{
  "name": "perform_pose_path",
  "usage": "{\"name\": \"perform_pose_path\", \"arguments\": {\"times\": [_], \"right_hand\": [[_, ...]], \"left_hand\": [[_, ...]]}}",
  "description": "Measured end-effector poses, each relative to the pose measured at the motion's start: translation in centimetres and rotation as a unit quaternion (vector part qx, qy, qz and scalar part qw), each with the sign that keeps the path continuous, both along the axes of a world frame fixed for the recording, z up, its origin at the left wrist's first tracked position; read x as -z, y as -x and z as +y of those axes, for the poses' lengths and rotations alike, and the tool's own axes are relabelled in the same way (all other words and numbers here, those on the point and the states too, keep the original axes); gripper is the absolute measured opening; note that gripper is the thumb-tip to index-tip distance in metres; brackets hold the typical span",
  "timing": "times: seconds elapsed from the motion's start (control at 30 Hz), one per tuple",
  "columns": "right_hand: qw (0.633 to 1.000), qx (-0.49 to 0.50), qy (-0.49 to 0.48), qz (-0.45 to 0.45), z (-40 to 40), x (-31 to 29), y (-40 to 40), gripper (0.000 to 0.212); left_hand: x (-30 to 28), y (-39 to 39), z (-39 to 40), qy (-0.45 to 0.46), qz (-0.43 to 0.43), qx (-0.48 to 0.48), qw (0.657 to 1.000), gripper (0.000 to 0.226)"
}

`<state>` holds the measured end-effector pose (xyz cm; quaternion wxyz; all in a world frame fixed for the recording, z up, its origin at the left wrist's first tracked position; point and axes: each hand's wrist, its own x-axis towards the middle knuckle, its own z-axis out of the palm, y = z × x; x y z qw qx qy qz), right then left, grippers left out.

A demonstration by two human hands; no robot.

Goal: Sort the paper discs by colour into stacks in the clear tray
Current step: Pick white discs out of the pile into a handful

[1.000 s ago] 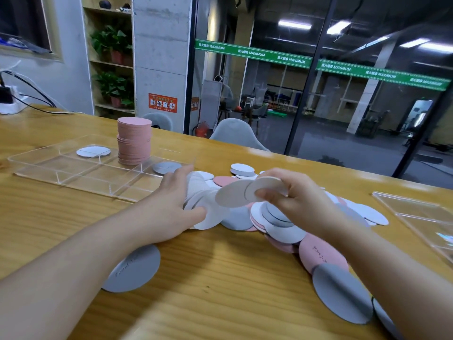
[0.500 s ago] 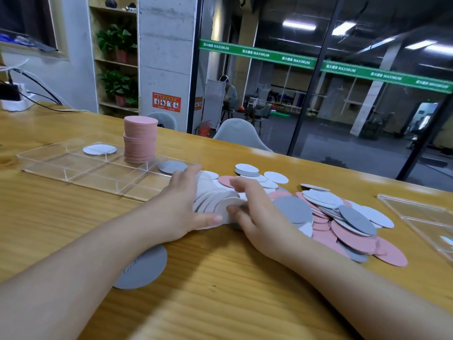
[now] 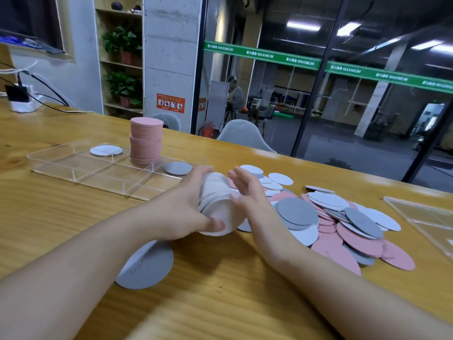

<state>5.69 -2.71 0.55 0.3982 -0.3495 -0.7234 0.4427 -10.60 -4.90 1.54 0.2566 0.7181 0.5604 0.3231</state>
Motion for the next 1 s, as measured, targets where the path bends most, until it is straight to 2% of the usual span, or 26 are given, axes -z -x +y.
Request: {"name": "perform_pose_path", "arguments": {"times": [0.1, 0.17, 0.27, 0.4, 0.5, 0.6, 0.7, 0.77, 0.83, 0.93, 1.0], "right_hand": [[0.995, 0.072, 0.050, 0.049, 0.1, -0.3, -0.4, 0.054], [0.994, 0.086, 0.061, 0.032, 0.0, -0.2, -0.5, 0.061], [0.995, 0.077, 0.055, -0.020, -0.3, 0.1, -0.2, 0.049], [0.993, 0.089, 0.066, -0.033, 0.2, 0.4, 0.2, 0.064], [0.990, 0.085, 0.111, 0.000, 0.2, 0.9, 0.1, 0.070], [0.989, 0.067, 0.132, 0.017, 0.0, 1.2, 0.2, 0.071], [0.991, 0.055, 0.123, 0.017, -0.1, 1.1, 0.6, 0.052], [0.991, 0.070, 0.114, 0.011, -0.2, 1.1, 0.6, 0.047], [0.986, 0.096, 0.138, 0.013, 0.0, 1.1, 0.5, 0.034], [0.983, 0.116, 0.143, -0.017, 0.1, 0.8, 0.3, 0.026], [0.986, 0.108, 0.112, -0.063, -0.2, 0.0, 0.1, 0.023]], "left_hand": [[-0.3, -0.7, -0.3, 0.021, -0.036, 0.073, 0.996, 0.088], [0.0, -1.0, -0.4, 0.024, -0.039, 0.099, 0.994, 0.087], [0.5, -1.2, -0.4, 0.035, -0.011, 0.117, 0.992, 0.089], [0.3, -1.3, -0.5, 0.057, 0.036, 0.100, 0.993, 0.096], [0.2, -1.0, -0.5, 0.083, 0.077, 0.079, 0.990, 0.105], [-0.1, -1.2, -0.7, 0.112, 0.077, 0.047, 0.990, 0.110], [-0.4, -1.7, -0.8, 0.121, 0.060, 0.025, 0.991, 0.110], [-0.4, -1.9, -0.9, 0.122, 0.033, 0.027, 0.992, 0.106], [-0.5, -2.2, -1.0, 0.119, 0.018, 0.037, 0.992, 0.101], [-0.6, -2.4, -1.0, 0.135, 0.001, 0.038, 0.990, 0.091], [-0.6, -1.9, -1.0, 0.144, 0.006, 0.035, 0.989, 0.086]]}}
